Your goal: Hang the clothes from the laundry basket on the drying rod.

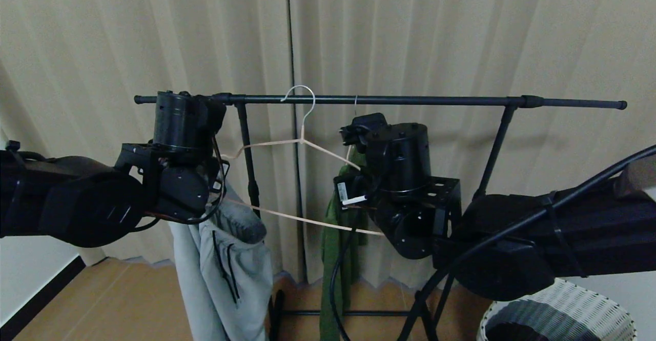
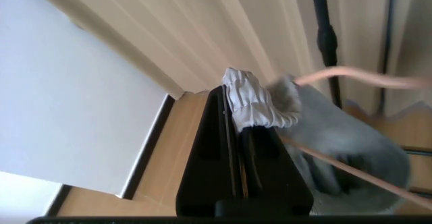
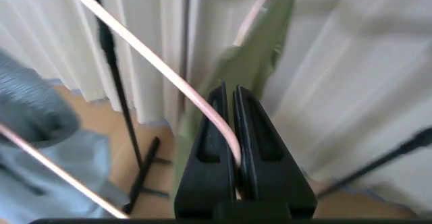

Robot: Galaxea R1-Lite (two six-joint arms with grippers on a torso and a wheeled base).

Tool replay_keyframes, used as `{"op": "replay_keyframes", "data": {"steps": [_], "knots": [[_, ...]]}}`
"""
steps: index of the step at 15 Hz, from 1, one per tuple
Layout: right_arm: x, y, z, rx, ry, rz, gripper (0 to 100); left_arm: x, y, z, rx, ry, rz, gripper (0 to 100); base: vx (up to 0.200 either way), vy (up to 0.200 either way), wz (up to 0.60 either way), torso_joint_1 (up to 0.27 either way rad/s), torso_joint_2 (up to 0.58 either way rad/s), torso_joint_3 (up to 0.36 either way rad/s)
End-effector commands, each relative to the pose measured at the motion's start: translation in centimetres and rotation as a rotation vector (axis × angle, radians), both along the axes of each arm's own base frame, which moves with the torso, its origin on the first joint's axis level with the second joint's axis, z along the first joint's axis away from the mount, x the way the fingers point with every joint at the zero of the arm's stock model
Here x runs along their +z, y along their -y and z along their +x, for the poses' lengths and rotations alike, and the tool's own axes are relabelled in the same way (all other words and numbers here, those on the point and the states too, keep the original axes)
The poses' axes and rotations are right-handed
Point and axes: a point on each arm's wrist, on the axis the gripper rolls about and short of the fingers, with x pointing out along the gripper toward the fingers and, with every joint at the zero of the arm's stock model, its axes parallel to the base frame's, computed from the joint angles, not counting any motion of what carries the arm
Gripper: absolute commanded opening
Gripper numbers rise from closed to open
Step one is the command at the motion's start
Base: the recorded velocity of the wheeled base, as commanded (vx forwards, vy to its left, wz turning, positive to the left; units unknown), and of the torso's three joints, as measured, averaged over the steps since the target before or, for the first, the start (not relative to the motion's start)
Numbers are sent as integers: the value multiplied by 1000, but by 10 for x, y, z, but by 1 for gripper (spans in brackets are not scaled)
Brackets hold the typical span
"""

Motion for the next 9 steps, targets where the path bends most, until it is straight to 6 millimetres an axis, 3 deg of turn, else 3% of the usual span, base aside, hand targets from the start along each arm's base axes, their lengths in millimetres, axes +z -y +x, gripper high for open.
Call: {"op": "replay_keyframes", "data": {"steps": [1,9], "knots": [[-21,-13,1,21,-20,-22,0,-1,1,2,0,1,-4,0,0,0,0,0,0,0],[-41,-38,-20,46,-85,158,0,30,-3,9,28,110,-74,0,0,0,0,0,0,0]]}}
